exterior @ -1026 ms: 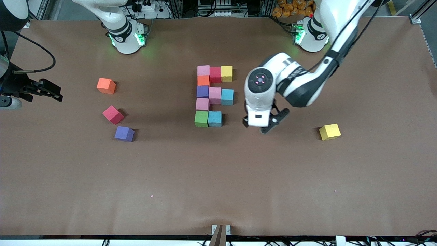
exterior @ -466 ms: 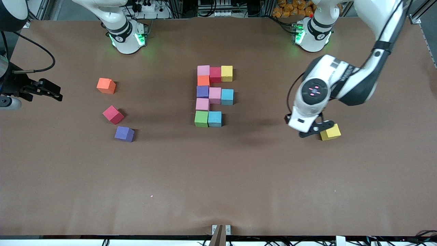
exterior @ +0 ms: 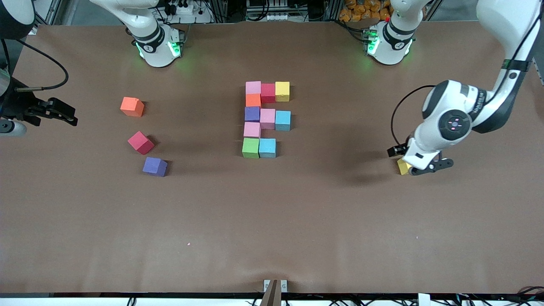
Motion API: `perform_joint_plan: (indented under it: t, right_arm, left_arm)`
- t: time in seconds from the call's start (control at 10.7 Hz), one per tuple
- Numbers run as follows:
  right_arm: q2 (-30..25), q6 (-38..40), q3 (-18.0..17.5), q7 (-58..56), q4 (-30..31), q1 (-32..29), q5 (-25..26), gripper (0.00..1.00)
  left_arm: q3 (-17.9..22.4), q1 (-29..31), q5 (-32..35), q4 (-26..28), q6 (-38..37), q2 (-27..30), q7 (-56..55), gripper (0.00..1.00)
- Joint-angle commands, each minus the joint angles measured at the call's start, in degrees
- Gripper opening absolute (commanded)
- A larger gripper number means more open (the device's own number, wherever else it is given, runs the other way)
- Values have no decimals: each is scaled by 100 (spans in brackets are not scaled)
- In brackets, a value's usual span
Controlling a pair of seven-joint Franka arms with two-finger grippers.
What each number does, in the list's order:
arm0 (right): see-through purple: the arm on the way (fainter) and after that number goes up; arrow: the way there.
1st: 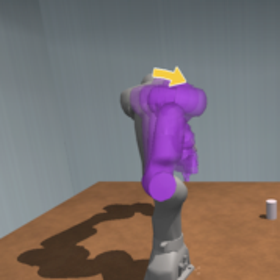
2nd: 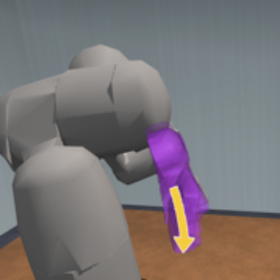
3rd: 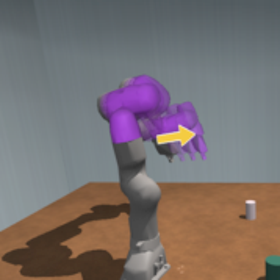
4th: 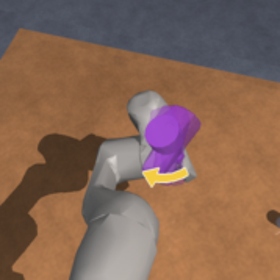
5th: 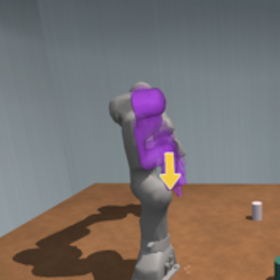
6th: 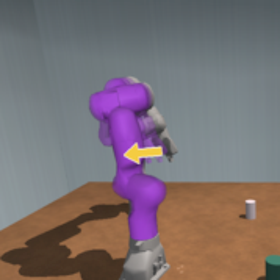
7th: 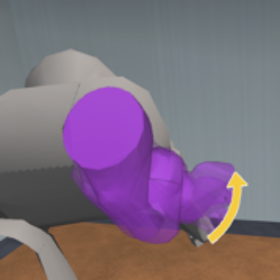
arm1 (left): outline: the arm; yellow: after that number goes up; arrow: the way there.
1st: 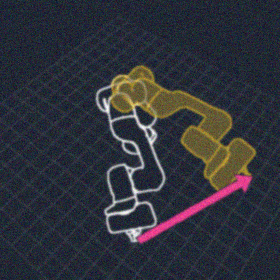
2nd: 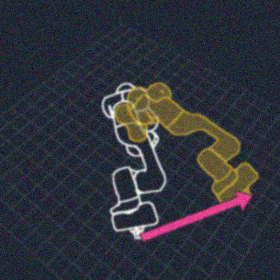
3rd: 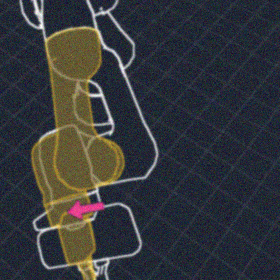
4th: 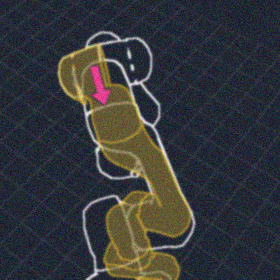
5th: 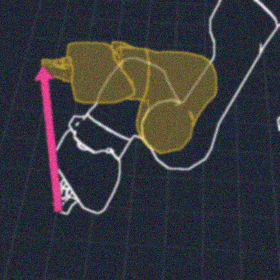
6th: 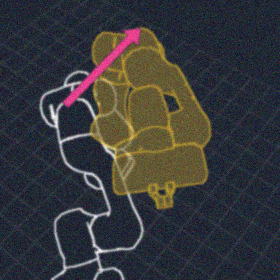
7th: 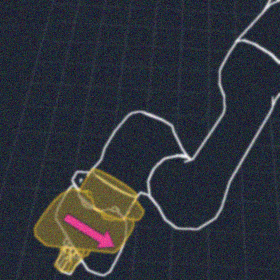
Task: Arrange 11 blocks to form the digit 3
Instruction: 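Move the left gripper to the yellow cube and grasp it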
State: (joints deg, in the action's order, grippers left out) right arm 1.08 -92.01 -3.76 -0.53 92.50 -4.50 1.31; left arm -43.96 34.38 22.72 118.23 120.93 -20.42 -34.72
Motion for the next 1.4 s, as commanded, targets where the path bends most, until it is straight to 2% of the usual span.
perform_joint_plan:
  t: [0.0, 0.19, 0.37, 0.65, 0.93, 1.31]
  right_arm:
    - [-2, 43, -2, 27, -21, -16, 1, 100]
    - [-2, 43, -11, 27, -21, -16, 1, 100]
    - [-2, 52, -11, 27, -21, 27, 1, 100]
    - [50, -45, -11, -184, -56, -16, -8, 100]
    - [85, -71, -11, -193, -74, -34, -8, 100]
    - [85, -63, -2, -228, -74, -43, 1, 100]
  left_arm:
    - [-131, 314, -14, 139, 203, 64, 430, 100]
    - [-122, 454, 143, 122, 492, -189, 510, 100]
    - [-113, 499, 635, 113, 695, -497, 511, 100]
    - [-104, 604, 663, 16, 757, -752, 502, 100]
    - [27, 605, 1101, -141, 809, -1077, 405, 100]
    - [36, 587, 1129, -300, 862, -1368, 396, 100]
